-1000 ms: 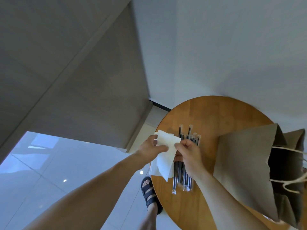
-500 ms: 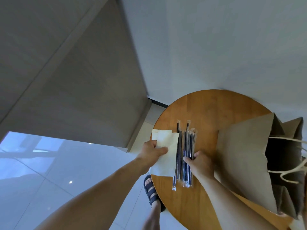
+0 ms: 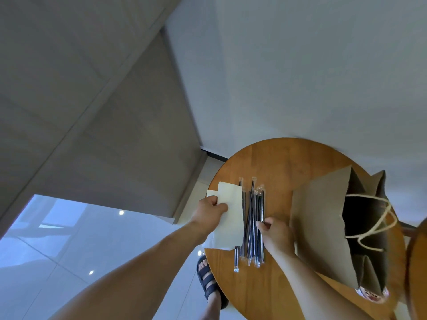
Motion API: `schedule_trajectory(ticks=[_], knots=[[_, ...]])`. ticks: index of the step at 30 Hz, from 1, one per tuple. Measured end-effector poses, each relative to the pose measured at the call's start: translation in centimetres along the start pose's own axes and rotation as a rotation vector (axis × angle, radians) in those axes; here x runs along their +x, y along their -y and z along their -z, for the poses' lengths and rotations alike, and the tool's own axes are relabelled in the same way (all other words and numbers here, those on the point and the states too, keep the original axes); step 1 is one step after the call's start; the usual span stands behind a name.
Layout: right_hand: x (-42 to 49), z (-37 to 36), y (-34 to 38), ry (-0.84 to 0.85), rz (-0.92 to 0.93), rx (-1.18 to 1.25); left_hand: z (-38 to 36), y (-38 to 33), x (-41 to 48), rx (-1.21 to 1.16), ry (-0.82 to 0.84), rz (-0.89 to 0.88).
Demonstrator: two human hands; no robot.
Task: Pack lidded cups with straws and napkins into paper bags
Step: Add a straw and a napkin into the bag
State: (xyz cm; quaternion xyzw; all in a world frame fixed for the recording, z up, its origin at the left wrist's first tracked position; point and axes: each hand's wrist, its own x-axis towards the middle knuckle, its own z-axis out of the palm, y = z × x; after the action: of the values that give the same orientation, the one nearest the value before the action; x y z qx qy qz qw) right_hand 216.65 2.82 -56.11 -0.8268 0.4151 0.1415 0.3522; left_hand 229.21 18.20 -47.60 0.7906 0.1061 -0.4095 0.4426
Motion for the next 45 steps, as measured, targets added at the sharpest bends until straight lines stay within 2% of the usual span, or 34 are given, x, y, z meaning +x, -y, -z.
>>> schedule_trajectory(ticks=[2,6,11,21,24,26,29,39,45], knots=[[-0.6,0.9,0.8,-0.009,0.042,0.084,0.1,-0.7,-0.4,0.003,-0.011,-0.019],[-2.3,4.1,4.5,-0.017,0.199,0.420,0.4,-2.9,-2.0,-0.026,-0.021,-0.073],[-4.2,9.0,8.9,0.114,0.335,0.595,0.9,-6.9,-4.8,-0.123,0.016,-0.153],[-6.7,15.7,11.7,0.067,0.353,0.540,0.2,-12.3,-10.2,-0.114,0.104,-0.397],[-7.6,17.5,11.7,-0.085,0.377,0.504,-0.4,-13.4,-11.2,-0.130,0.099,-0.414],[-8.0,19.2,11.7,-0.106,0.402,0.594,-0.7,-14.5,-12.1,-0.120,0.140,-0.443],[-8.2,22.2,11.5,-0.025,0.440,0.721,-1.4,-16.7,-13.6,-0.108,0.241,-0.508],[-9.4,30.9,9.6,-0.137,0.522,0.757,-6.7,-22.9,-17.0,-0.008,0.240,-0.771],[-8.7,33.2,7.8,-0.249,0.495,0.690,-8.6,-24.4,-17.2,0.055,0.312,-0.804]])
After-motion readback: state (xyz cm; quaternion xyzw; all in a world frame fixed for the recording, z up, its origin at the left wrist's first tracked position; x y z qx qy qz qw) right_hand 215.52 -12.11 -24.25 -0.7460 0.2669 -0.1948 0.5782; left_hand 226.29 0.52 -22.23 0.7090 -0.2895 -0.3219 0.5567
